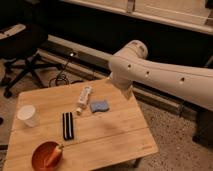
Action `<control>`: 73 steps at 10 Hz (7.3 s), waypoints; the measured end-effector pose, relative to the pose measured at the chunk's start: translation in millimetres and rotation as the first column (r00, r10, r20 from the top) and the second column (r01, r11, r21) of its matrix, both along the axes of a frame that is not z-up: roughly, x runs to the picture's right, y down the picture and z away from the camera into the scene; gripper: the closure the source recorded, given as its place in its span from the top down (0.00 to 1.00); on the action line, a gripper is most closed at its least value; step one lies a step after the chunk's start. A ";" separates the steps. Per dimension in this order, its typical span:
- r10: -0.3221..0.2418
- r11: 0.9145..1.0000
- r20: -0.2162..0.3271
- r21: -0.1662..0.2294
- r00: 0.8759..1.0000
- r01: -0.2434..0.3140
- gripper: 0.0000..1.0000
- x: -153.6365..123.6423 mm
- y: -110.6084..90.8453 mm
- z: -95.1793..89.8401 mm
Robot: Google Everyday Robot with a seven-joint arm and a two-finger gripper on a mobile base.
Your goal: Place the pepper in the ceramic cup
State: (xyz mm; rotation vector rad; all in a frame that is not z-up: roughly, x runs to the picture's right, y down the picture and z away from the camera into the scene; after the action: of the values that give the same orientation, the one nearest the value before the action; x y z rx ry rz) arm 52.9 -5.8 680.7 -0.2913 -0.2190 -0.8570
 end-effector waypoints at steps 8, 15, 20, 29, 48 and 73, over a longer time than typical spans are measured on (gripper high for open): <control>0.000 1.000 0.001 0.000 1.000 0.000 0.80 -0.3 0.0 -0.1; 0.000 1.000 0.001 0.000 1.000 0.000 0.80 -0.3 0.0 -0.1; 0.000 1.000 0.001 0.000 1.000 0.000 0.80 -0.4 0.0 -0.1; -0.233 0.972 0.210 0.022 0.950 0.234 0.80 -93.9 39.5 -37.7; -0.703 0.633 0.559 0.209 0.440 0.746 0.80 -263.5 181.3 -72.3; -0.649 0.544 0.670 0.078 0.360 0.836 0.80 -295.4 279.1 -15.8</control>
State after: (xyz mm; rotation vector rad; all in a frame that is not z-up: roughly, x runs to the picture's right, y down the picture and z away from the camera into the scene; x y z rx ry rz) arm -242.5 273.3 664.8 -0.3632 -0.9204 -1.8912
